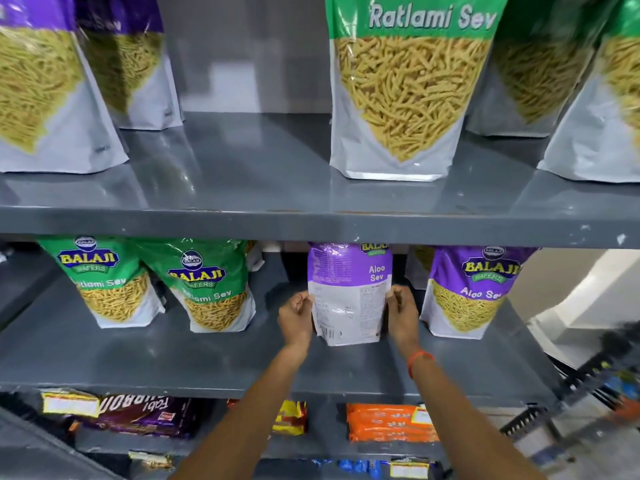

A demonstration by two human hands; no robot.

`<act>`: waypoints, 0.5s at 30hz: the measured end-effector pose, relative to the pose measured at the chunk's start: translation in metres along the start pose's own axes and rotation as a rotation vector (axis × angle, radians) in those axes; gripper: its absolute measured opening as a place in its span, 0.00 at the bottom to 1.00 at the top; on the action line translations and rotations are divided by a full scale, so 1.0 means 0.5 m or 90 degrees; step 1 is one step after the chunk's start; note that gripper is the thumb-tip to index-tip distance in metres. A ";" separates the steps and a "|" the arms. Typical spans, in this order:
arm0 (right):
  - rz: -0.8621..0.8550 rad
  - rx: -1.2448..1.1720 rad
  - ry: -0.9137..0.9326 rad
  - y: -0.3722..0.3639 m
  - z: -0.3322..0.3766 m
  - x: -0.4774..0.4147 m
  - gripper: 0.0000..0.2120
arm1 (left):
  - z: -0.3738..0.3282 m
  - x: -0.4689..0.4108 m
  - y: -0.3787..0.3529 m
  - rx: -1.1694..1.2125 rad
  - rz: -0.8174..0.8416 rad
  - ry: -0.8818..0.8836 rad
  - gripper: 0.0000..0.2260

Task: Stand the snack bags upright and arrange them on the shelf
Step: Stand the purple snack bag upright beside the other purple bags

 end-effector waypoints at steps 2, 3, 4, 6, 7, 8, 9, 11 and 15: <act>-0.008 0.008 0.011 0.001 -0.009 0.013 0.08 | 0.009 -0.009 -0.004 -0.001 0.016 -0.020 0.06; -0.012 0.010 0.012 0.002 -0.011 0.022 0.06 | 0.015 -0.009 -0.004 0.006 0.010 -0.021 0.06; -0.017 0.008 0.015 0.001 -0.009 0.032 0.04 | 0.022 -0.009 -0.002 0.012 -0.003 -0.017 0.07; -0.024 0.003 0.013 0.002 -0.008 0.061 0.05 | 0.032 -0.012 0.000 0.000 -0.022 -0.019 0.07; -0.026 0.002 0.017 0.003 -0.009 0.078 0.05 | 0.039 -0.016 -0.001 -0.018 -0.018 -0.021 0.06; -0.030 0.007 0.027 0.004 -0.011 0.094 0.05 | 0.044 -0.021 -0.001 -0.031 -0.006 -0.024 0.04; -0.040 0.019 0.040 0.004 -0.015 0.107 0.05 | 0.047 -0.029 -0.003 -0.040 0.016 -0.028 0.03; -0.081 0.060 0.067 0.003 -0.022 0.120 0.10 | 0.036 -0.043 -0.008 -0.067 0.069 -0.041 0.04; -0.110 0.083 0.062 -0.007 -0.016 0.125 0.12 | -0.007 -0.024 -0.006 -0.085 0.164 -0.061 0.09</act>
Point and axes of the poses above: each hand's wrist, its own x-axis away from the middle knuckle, its own y-axis out of the back of the hand, z = x × y, the point moved 1 cm from there along -x, towards the middle knuckle, and after that the axes turned 4 degrees about -z, right-handed, at the moved point
